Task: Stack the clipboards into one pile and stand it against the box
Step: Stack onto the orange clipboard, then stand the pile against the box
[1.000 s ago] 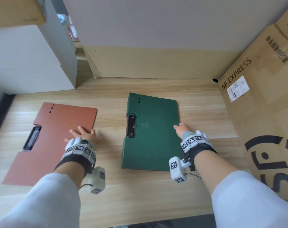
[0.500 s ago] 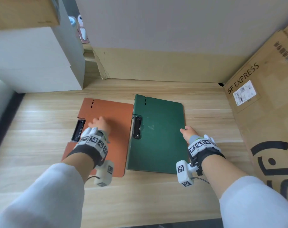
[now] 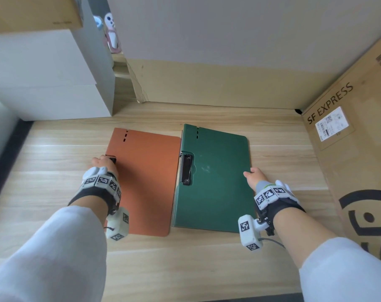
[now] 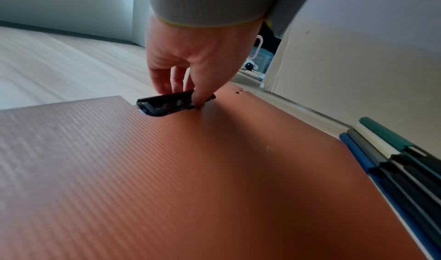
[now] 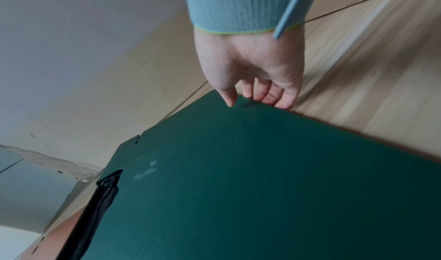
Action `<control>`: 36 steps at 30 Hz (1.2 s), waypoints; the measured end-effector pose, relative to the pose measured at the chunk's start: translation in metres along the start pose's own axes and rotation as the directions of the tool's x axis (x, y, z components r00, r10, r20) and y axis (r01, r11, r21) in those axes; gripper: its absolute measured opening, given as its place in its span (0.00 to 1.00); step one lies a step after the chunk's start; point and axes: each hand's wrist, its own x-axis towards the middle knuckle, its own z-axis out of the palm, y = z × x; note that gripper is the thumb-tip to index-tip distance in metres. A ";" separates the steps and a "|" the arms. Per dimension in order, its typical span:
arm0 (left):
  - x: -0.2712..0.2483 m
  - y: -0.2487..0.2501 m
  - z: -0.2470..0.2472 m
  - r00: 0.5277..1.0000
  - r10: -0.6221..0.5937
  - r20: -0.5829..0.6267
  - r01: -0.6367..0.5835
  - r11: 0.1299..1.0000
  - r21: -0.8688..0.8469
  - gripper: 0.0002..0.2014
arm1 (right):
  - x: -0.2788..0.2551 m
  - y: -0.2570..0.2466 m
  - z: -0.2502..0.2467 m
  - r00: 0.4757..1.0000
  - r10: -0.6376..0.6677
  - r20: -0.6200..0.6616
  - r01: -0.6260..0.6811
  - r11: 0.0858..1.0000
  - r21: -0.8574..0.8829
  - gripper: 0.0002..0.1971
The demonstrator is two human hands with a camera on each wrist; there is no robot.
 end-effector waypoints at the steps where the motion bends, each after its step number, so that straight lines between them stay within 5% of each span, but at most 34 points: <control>1: 0.000 -0.001 0.001 1.000 0.003 -0.004 -0.003 0.999 -0.035 0.20 | 0.000 0.000 0.000 1.000 0.002 -0.003 -0.002 1.000 -0.002 0.26; 7: 0.011 -0.007 -0.004 0.998 0.036 -0.047 -0.051 0.925 -0.377 0.21 | -0.004 -0.002 -0.001 1.000 0.017 0.001 -0.017 1.000 -0.003 0.26; 16: 0.006 -0.022 -0.063 0.988 0.103 -0.112 -0.148 0.833 -0.534 0.20 | -0.014 -0.010 -0.005 1.000 0.017 0.020 -0.016 0.999 -0.042 0.27; 26: -0.065 0.099 -0.030 0.955 0.295 0.021 -0.238 0.807 -0.540 0.23 | -0.017 -0.009 -0.018 0.996 0.058 0.074 -0.063 0.996 0.058 0.26; 36: -0.101 0.164 0.011 0.961 0.264 0.085 -0.201 0.873 -0.445 0.22 | -0.022 -0.003 -0.021 0.992 0.033 0.124 -0.054 0.983 0.176 0.25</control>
